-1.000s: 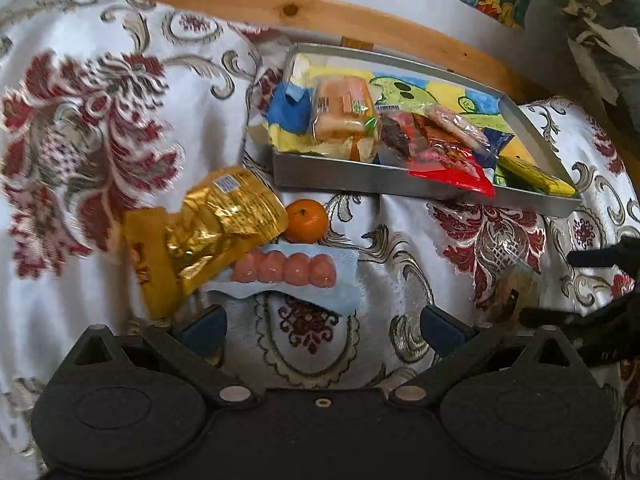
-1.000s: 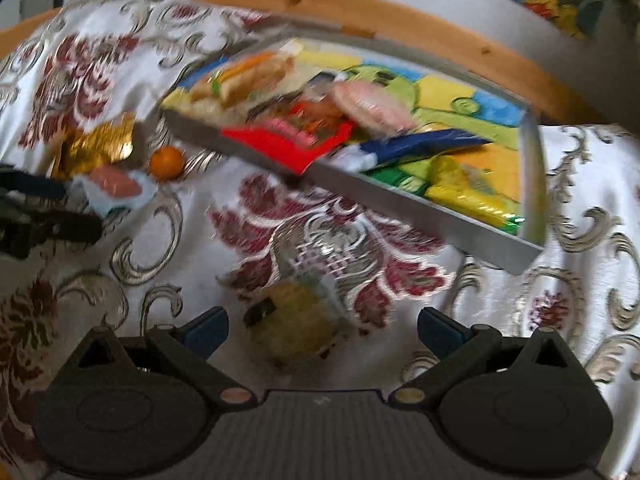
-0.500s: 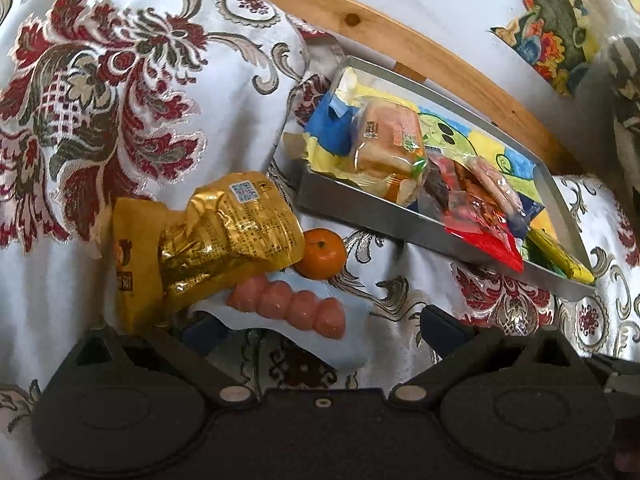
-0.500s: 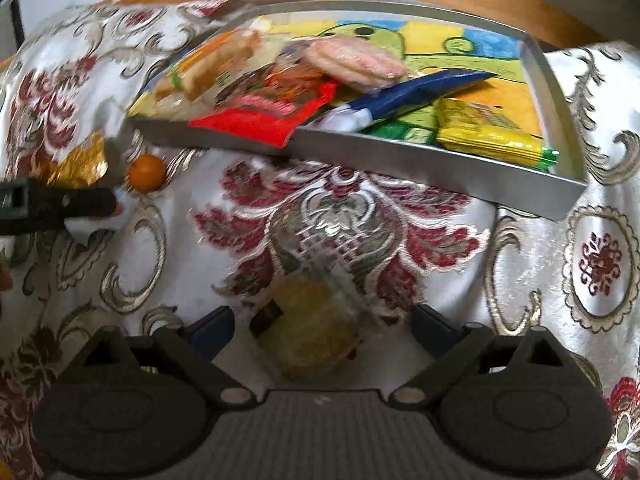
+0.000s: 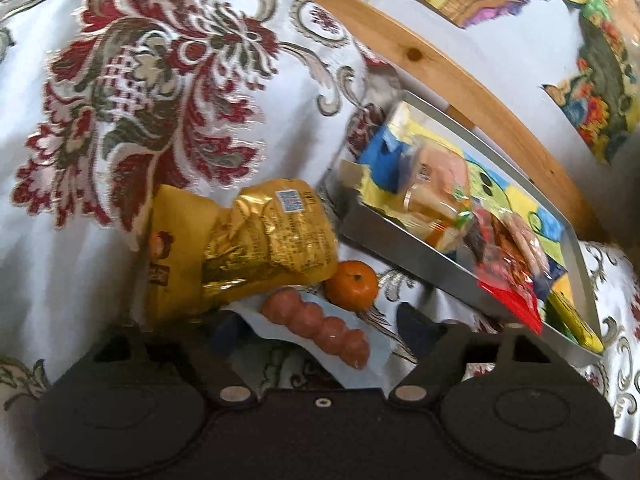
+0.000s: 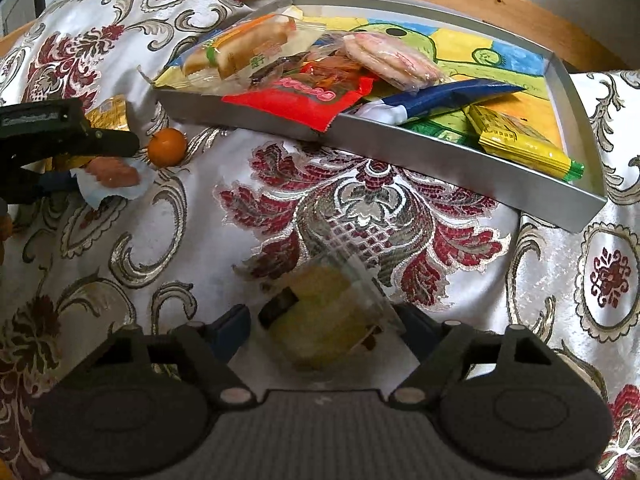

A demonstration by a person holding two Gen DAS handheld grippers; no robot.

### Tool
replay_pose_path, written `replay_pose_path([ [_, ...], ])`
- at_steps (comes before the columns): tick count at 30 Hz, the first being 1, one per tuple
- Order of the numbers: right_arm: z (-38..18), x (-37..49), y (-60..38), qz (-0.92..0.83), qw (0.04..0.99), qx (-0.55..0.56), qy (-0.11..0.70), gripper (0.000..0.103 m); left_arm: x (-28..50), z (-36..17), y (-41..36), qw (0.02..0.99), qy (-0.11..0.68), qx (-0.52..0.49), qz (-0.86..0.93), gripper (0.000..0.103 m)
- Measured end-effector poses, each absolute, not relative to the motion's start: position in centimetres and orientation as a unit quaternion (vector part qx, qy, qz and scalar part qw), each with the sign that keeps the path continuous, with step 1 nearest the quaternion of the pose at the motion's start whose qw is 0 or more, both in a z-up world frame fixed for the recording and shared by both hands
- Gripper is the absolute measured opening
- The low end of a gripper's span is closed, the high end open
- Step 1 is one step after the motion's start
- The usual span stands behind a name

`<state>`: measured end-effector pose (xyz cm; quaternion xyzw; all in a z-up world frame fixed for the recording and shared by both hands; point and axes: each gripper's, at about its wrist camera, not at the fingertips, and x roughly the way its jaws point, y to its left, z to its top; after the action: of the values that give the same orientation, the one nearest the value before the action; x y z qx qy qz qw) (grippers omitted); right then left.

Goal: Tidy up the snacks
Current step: 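Close the left tool on the sausage pack while the right tool lowers onto the cake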

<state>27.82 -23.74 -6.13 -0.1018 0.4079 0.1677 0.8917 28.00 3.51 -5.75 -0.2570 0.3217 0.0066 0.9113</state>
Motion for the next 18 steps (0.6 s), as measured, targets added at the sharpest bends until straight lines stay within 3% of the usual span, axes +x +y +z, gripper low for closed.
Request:
replay_pose_path([
  [4, -6.1, 27.4, -23.3, 0.174, 0.892, -0.114, 0.401, 0.077, 27.7, -5.9, 4.1, 0.907, 0.322, -0.269, 0.028, 0.051],
  [9, -6.2, 26.6, -21.9, 0.189, 0.891, -0.149, 0.384, 0.071, 27.4, -6.0, 4.4, 0.903, 0.321, -0.284, 0.023, 0.044],
  [18, -6.3, 25.1, -20.4, 0.221, 0.888, -0.178, 0.362, 0.071, 26.5, -5.7, 4.8, 0.892, 0.332, -0.306, 0.014, 0.041],
])
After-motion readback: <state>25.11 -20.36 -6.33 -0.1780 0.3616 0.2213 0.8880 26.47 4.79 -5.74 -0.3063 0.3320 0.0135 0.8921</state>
